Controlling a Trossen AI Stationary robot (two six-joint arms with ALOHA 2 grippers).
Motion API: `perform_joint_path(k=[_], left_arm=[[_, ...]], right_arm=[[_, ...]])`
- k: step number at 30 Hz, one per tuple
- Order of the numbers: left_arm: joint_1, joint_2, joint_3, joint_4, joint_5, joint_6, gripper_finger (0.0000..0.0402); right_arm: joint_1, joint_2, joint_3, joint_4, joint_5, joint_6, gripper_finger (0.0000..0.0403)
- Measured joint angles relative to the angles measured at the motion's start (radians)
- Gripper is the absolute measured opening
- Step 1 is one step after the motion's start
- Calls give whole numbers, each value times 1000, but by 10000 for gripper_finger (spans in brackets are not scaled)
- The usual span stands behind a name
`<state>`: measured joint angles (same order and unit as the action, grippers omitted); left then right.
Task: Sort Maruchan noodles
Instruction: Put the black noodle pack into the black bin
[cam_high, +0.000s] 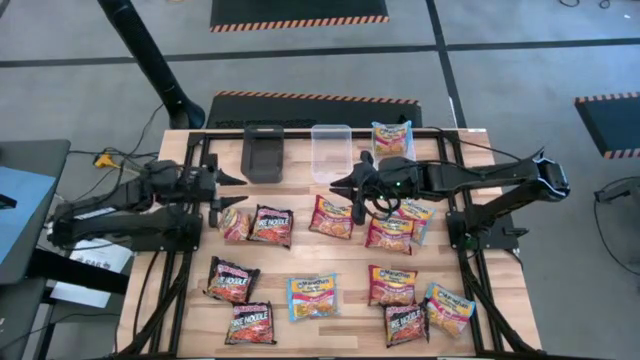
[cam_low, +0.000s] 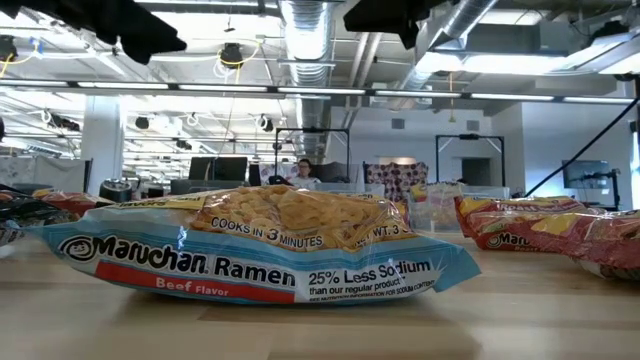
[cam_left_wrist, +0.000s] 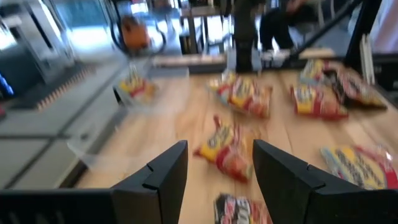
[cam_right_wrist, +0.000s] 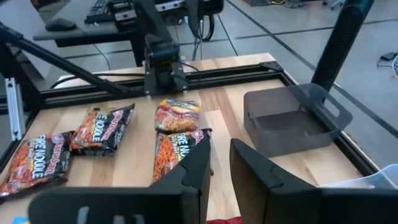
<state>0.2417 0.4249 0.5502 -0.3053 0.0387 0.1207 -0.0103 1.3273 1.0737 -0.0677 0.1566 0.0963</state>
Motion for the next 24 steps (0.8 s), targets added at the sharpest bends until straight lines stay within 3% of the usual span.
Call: perform_joint_path(k=[7,17,24], left_arm=[[0,139,57,-21,10,-52,171],[-1,353,58,-19,103,-99,171],[-58,473,58,-21,123,-100,171]], right_arm=[[18,0,0,-8,0,-1,87],[17,0,0,-62,0,-3,87],[16,0,0,-93,0,0,87]])
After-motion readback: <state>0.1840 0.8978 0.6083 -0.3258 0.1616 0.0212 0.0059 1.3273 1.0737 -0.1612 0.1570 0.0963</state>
